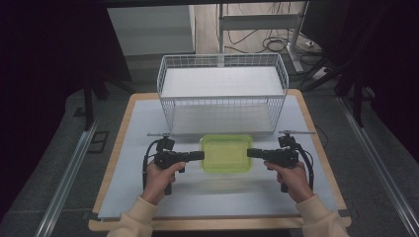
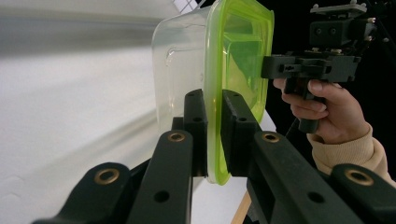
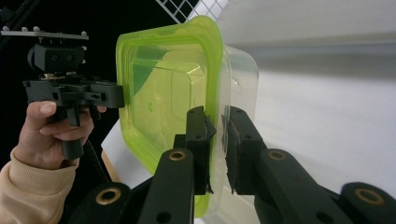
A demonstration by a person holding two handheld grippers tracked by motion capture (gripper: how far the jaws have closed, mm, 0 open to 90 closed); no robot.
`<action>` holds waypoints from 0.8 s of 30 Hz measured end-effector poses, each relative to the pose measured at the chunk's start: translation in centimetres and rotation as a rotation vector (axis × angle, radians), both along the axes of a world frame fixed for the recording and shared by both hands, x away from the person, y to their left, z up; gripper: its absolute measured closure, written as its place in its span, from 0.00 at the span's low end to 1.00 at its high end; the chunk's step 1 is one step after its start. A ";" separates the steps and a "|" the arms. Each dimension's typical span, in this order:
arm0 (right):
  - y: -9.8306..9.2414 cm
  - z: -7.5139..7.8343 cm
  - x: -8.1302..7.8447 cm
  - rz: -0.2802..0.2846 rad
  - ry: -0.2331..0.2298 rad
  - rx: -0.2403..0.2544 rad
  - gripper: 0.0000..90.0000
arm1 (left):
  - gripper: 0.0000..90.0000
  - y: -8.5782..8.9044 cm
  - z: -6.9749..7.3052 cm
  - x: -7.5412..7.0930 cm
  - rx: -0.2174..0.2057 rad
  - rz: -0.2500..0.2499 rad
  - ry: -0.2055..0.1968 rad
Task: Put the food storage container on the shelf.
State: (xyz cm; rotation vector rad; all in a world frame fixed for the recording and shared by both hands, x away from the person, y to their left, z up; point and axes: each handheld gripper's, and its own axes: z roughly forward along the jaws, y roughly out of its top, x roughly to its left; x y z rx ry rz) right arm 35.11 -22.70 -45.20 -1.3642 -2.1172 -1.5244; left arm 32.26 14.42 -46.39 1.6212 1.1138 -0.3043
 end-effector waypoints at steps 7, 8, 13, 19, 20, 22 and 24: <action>0.3 1.6 0.2 -0.003 -0.029 -0.002 0.89 | 0.92 0.1 1.2 0.1 -0.004 0.000 -0.021; 0.3 1.8 0.2 -0.003 -0.033 -0.005 0.89 | 0.92 0.1 1.4 0.2 -0.004 0.003 -0.023; 0.3 2.7 0.4 -0.006 -0.047 -0.007 0.89 | 0.92 0.2 1.9 0.4 -0.014 0.004 -0.024; 0.4 3.5 0.7 -0.007 -0.052 -0.007 0.89 | 0.92 0.2 2.7 0.7 -0.016 0.009 -0.031; 0.4 3.6 0.7 -0.007 -0.055 -0.006 0.89 | 0.92 0.2 2.7 0.7 -0.022 0.010 -0.031; 0.4 3.9 0.8 -0.006 -0.056 -0.006 0.89 | 0.92 0.3 2.9 0.9 -0.024 0.010 -0.031; 0.5 4.1 0.8 -0.004 -0.060 -0.010 0.89 | 0.92 0.4 3.1 0.9 -0.022 0.010 -0.034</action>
